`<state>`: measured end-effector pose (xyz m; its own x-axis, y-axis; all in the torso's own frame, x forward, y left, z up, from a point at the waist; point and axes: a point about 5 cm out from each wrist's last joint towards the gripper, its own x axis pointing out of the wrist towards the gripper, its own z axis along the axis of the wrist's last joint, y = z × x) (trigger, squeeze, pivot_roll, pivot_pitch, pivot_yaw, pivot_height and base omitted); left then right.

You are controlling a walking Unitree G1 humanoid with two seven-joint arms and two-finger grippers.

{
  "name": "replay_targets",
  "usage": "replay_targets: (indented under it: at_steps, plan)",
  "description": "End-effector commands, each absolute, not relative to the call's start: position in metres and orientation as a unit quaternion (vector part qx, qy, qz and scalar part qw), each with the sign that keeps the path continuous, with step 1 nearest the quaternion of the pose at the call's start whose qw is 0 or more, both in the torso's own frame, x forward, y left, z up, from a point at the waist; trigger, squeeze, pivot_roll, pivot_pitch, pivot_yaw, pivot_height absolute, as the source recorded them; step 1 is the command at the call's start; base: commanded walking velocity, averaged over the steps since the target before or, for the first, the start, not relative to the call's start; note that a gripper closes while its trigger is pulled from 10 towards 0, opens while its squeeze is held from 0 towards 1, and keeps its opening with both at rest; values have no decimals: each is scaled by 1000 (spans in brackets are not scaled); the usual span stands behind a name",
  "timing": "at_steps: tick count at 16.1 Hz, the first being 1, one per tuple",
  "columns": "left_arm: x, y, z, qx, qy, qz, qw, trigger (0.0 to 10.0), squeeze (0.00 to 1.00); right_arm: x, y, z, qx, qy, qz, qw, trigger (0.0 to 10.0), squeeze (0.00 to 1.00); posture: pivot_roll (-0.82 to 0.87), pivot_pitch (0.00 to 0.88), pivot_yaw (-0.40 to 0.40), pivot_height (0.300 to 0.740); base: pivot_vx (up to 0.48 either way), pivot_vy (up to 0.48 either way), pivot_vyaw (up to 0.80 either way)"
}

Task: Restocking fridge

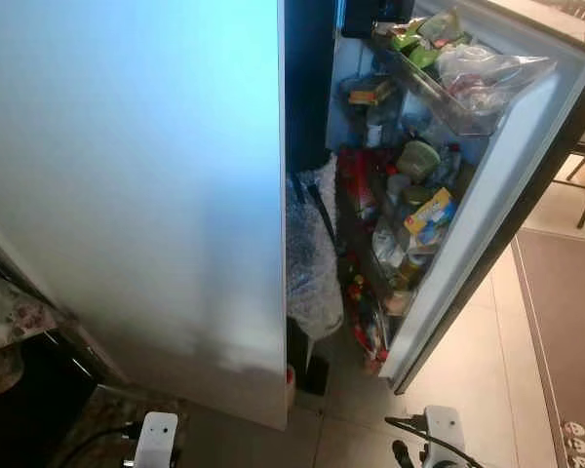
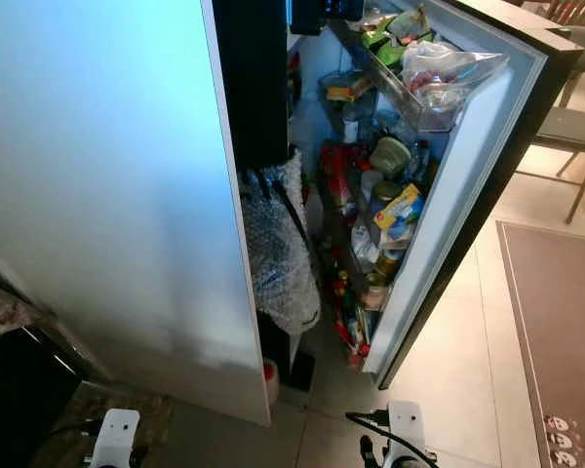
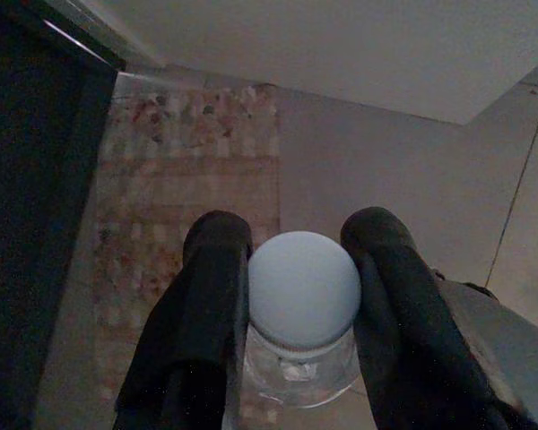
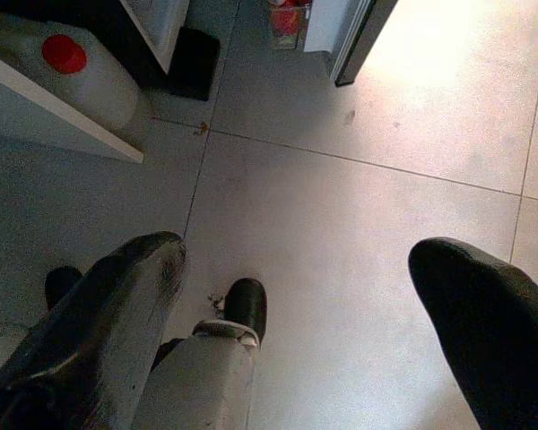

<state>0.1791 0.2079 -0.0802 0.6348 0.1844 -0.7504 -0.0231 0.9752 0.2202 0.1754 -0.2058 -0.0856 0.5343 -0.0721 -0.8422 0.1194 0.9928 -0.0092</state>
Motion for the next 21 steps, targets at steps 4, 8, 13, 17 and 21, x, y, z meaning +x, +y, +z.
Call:
replay_targets:
  at_steps: [4,8,13,17,21]
  plan:
    - [176,212,-81,99,430,63,895,10000,0,171,-203,-88,26,485,-53,872,10000,0,-36,6,12,740,339,0,0]
    - [178,211,-80,101,427,60,897,10000,0,169,-201,-89,24,488,-53,871,10000,0,-38,9,14,740,371,0,0]
    - [177,211,-81,109,429,58,895,10000,0,173,-211,-85,21,474,-61,878,10000,0,-38,12,15,740,0,0,0]
    - [175,211,-82,109,430,60,894,10000,0,195,-207,-74,17,426,-52,903,10000,0,-38,18,12,740,0,0,0]
    - [174,212,-82,113,430,62,894,10000,0,227,-207,-51,4,334,-17,942,10000,0,-43,21,10,740,0,0,0]
